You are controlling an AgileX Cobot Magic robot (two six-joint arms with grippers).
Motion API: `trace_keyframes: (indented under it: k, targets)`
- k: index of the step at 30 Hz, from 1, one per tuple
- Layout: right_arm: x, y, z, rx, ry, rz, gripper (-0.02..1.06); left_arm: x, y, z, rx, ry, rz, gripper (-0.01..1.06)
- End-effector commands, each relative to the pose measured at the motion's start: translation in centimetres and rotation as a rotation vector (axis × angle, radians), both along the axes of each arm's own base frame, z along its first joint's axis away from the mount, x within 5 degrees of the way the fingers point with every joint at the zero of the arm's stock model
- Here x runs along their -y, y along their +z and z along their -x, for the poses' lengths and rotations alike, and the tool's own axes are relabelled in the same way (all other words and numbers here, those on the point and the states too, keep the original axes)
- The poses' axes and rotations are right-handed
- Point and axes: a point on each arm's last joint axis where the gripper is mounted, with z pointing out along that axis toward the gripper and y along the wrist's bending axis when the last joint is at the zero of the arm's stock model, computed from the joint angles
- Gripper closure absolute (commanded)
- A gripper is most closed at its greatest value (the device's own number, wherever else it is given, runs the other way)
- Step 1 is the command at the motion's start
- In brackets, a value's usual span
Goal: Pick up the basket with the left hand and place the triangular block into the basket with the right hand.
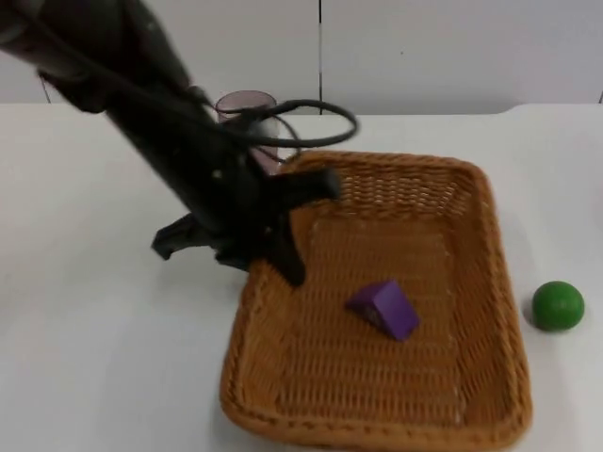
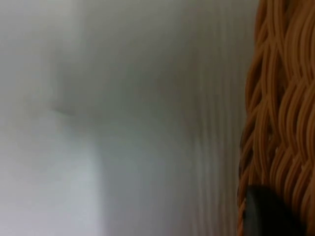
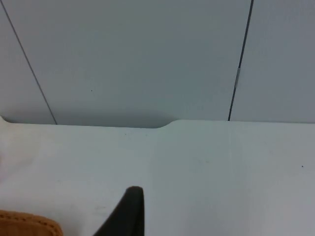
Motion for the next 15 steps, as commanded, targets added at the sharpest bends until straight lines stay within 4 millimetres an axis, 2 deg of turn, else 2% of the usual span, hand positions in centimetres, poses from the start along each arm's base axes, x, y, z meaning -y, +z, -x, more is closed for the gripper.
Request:
trace_keyframes:
  k: [1,11,15]
  targets:
    - [0.13,0.26,0.16,0.002,0.000,0.017,0.00,-0.72,0.54,-0.69,-0.015,0.040,0.076,1.05]
    - [0.13,0.26,0.16,0.002,0.003,0.022,0.00,-1.41,0.40,-1.43,0.031,0.081,0.061,1.05]
    - [0.11,0.21,0.18,-0.004,0.006,0.022,0.00,-1.55,-0.25,-1.52,0.024,0.085,0.050,1.05]
